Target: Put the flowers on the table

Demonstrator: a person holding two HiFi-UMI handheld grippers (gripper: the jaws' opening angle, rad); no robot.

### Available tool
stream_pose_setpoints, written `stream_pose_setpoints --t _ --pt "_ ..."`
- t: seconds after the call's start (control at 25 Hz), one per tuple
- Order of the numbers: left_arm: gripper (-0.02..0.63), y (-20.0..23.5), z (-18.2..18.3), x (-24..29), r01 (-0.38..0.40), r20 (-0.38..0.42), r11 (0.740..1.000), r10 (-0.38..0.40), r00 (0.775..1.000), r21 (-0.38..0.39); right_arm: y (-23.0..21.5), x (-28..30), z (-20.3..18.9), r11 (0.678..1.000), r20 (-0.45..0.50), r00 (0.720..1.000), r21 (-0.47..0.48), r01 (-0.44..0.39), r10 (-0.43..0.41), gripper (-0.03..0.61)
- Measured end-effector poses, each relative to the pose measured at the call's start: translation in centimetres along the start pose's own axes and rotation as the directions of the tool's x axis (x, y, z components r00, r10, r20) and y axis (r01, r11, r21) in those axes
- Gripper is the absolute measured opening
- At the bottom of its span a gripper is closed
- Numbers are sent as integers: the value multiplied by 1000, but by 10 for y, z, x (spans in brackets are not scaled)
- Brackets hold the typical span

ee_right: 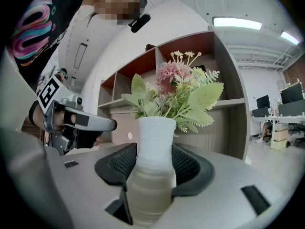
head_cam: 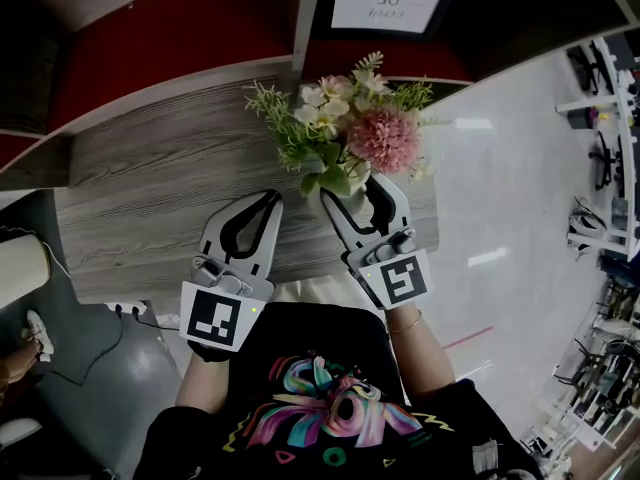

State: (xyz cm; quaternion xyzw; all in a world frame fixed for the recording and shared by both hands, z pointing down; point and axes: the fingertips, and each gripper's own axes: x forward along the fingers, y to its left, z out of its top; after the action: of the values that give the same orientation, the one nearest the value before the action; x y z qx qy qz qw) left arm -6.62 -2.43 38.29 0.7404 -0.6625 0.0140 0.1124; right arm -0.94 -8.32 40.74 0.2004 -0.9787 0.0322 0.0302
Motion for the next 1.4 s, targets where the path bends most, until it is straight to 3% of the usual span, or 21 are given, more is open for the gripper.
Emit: stream_pose_setpoints --t 1.4 --pt "31 -7 -21 -2 -4 -28 1000 5 1000 19 -7 -25 -38 998 15 997 -12 70 -69 252"
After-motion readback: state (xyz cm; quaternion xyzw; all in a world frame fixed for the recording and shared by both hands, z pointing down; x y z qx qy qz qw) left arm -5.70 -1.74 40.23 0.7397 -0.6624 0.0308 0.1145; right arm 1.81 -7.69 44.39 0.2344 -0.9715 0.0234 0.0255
